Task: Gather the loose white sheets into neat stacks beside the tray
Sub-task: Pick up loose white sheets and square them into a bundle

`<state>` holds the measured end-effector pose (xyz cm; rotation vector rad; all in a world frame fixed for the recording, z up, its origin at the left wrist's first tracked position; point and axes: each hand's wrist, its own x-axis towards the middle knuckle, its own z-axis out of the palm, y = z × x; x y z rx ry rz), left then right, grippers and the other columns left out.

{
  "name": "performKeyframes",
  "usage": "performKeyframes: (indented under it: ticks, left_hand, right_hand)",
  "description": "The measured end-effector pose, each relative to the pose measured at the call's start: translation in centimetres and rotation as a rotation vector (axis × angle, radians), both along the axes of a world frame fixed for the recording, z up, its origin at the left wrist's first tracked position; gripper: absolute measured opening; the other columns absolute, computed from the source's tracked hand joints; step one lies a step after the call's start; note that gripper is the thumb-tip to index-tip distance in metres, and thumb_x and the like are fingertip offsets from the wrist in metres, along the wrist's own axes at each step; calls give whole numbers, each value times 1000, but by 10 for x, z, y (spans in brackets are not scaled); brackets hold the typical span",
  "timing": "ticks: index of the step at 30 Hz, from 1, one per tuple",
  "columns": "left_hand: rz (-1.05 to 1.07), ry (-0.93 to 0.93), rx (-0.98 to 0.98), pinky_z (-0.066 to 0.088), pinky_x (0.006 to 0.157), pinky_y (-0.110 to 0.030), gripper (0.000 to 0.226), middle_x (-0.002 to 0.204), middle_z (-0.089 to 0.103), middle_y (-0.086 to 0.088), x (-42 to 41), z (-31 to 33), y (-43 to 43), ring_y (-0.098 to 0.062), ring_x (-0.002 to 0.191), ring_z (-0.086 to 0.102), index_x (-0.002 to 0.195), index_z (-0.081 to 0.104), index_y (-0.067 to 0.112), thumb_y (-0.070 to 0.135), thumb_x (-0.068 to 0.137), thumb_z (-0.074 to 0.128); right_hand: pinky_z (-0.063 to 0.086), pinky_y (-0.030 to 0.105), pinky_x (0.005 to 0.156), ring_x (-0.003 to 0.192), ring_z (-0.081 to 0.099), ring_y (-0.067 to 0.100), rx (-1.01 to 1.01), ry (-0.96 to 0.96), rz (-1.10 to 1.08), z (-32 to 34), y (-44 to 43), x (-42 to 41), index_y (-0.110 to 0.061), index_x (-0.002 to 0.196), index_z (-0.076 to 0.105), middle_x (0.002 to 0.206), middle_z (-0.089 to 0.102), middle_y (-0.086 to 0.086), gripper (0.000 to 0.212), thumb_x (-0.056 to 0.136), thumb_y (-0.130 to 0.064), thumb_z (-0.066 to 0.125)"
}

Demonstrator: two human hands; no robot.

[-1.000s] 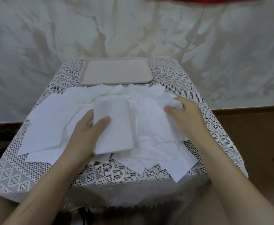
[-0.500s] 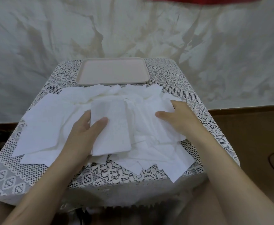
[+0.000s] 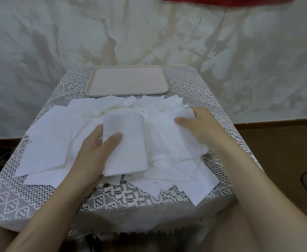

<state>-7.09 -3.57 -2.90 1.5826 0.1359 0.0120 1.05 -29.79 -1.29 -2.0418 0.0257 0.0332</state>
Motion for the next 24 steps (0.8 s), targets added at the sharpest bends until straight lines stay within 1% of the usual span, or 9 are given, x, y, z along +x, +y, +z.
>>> performKeyframes:
  ticks: [3, 6, 9, 11, 15, 18, 20, 22, 24]
  left_hand:
    - [-9, -3, -17, 45, 34, -29, 20, 97, 77, -10, 0, -1, 1, -22, 59, 70, 122, 69, 29, 26, 105, 60]
    - [-28, -1, 0, 50, 39, -33, 20, 98, 78, -10, -1, 1, 2, -32, 64, 72, 122, 69, 33, 29, 105, 60]
    - [-22, 13, -11, 54, 43, -36, 23, 103, 78, -7, -2, 1, 2, -29, 73, 76, 125, 69, 34, 30, 104, 61]
    - [-22, 14, -23, 55, 43, -36, 23, 104, 78, -7, -2, 1, 2, -28, 76, 76, 126, 68, 33, 29, 104, 61]
    - [-5, 14, -26, 44, 33, -28, 21, 95, 76, -9, -2, 1, 1, -20, 58, 70, 123, 68, 30, 26, 105, 60]
    - [-22, 1, -27, 49, 37, -31, 22, 102, 78, -8, -1, 0, 2, -23, 68, 74, 125, 68, 30, 27, 105, 60]
    - [-32, -2, -27, 51, 41, -33, 22, 102, 78, -7, -1, -2, 4, -28, 71, 74, 124, 69, 32, 29, 105, 60]
    - [-31, -8, -13, 51, 42, -32, 21, 104, 79, -7, 0, -2, 5, -27, 72, 74, 124, 69, 33, 30, 105, 60]
    - [-25, -14, -20, 55, 48, -36, 22, 108, 78, -8, 2, -3, 5, -25, 74, 74, 124, 69, 32, 30, 105, 60]
  right_hand:
    - [50, 29, 69, 76, 67, 15, 91, -43, -89, 5, -4, -1, -23, 85, 68, 85, 71, -7, 12, 96, -21, 69]
    - [54, 28, 70, 76, 70, 16, 160, -11, -117, 5, -5, 0, -21, 86, 70, 85, 74, -6, 10, 96, -20, 68]
    - [53, 24, 64, 74, 71, 17, 81, 60, -60, -1, 2, -1, -17, 87, 70, 83, 74, -4, 11, 94, -26, 71]
    - [56, 32, 72, 85, 74, 25, 15, 84, -43, -5, 8, 1, -10, 93, 73, 91, 77, 5, 21, 90, -31, 74]
    - [57, 45, 84, 91, 72, 31, -10, 18, -60, -2, 14, 1, -11, 91, 70, 92, 75, 7, 26, 84, -35, 75]
    - [54, 49, 85, 90, 67, 38, -36, -91, -110, 4, 13, -2, -5, 93, 66, 95, 72, 15, 39, 80, -41, 73]
    - [55, 43, 77, 82, 68, 30, 35, -128, -120, 7, 8, -2, -11, 89, 67, 87, 73, 7, 27, 84, -37, 73]
    - [54, 33, 72, 75, 70, 15, 162, -121, -105, 11, 3, -5, -21, 89, 69, 84, 74, -6, 6, 93, -24, 72]
    - [56, 29, 71, 77, 73, 11, 218, -107, -68, 12, 0, -9, -21, 96, 72, 88, 77, -7, 3, 95, -19, 69]
